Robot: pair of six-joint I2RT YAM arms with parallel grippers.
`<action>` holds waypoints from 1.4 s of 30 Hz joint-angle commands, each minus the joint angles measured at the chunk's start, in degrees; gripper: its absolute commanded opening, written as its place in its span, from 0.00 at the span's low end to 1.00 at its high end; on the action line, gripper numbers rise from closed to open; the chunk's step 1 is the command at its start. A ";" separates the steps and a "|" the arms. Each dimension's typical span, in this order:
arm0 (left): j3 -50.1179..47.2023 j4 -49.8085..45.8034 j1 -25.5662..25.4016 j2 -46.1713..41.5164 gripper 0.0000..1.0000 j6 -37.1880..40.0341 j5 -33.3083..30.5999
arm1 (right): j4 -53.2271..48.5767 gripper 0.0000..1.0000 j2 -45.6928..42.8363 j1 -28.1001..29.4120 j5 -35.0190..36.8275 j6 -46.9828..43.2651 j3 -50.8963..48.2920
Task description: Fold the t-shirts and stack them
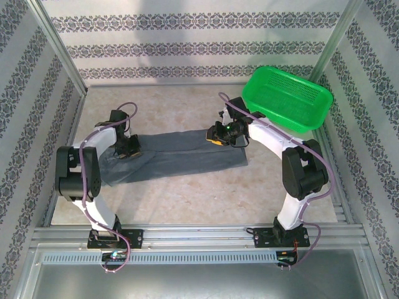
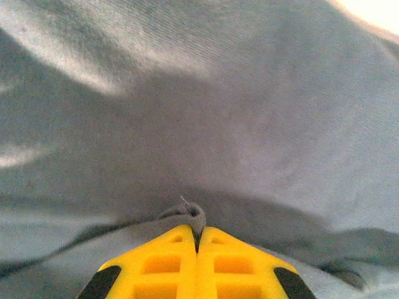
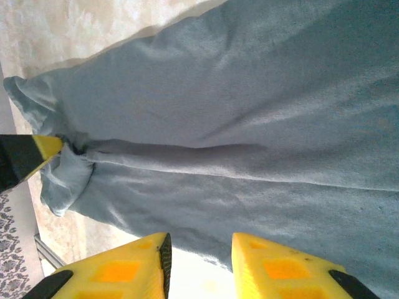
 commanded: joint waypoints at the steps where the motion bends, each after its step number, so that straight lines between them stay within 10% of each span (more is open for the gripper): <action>1: -1.55 -5.05 -1.85 -5.69 0.00 -5.64 -1.32 | 0.43 0.32 -1.91 0.67 -0.11 -0.07 -0.31; 23: -16.90 -3.39 -16.44 -21.06 0.00 -39.86 4.38 | 0.84 0.31 -2.50 -1.75 -2.19 -1.80 -4.30; 27: -18.83 -0.14 -18.43 -19.49 0.22 -42.81 6.18 | 0.65 0.31 -2.96 -3.33 -0.94 -0.90 -6.20; 31: -17.72 -2.08 -18.52 -20.39 0.37 -43.01 7.04 | 1.39 0.30 -3.38 -5.70 0.20 1.23 -8.63; 42: -11.54 -9.46 -10.42 -25.58 0.35 -38.87 -2.83 | 2.30 0.28 -1.23 -6.69 1.72 3.70 -6.71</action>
